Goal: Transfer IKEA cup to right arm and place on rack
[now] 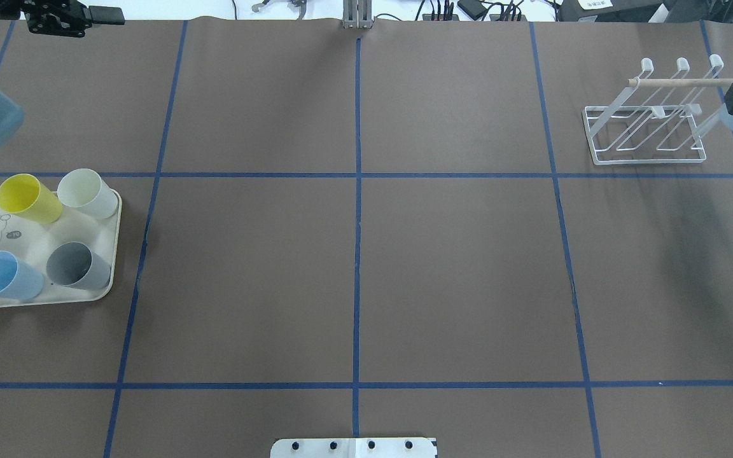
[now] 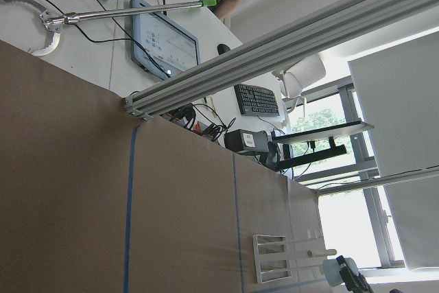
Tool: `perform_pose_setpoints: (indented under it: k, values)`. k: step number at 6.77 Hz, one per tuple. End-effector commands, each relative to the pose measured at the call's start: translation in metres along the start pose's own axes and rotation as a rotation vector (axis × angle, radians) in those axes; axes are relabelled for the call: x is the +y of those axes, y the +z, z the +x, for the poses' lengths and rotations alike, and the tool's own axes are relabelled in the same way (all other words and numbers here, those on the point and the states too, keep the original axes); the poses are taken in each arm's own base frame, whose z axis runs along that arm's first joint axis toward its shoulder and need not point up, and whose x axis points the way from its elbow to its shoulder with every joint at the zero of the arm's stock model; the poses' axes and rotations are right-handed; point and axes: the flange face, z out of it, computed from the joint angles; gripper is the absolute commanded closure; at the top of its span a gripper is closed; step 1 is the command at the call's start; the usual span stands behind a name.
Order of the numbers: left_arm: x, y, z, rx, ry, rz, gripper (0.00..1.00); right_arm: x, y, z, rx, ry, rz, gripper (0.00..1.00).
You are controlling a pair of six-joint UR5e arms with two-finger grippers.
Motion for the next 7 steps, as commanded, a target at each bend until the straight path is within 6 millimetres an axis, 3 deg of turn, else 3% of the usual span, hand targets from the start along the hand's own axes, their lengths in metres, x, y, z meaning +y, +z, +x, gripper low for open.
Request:
perform_pose_setpoints:
  k: [1,4,6,7]
  values:
    - [0.000,-0.001,-0.003,-0.003,0.022,0.001,0.00,0.002,-0.001,0.001,-0.001,0.001,-0.002,0.00]
    - [-0.006,-0.007,0.002,-0.001,0.034,0.012,0.00,-0.014,-0.020,-0.013,-0.110,0.046,-0.001,0.00]
    - [-0.052,-0.061,0.006,-0.109,0.202,0.022,0.00,-0.034,-0.057,-0.014,-0.220,0.071,-0.077,0.00]
    - [-0.065,-0.092,-0.006,-0.178,0.314,0.017,0.00,-0.043,-0.078,-0.016,-0.276,0.142,-0.120,0.00]
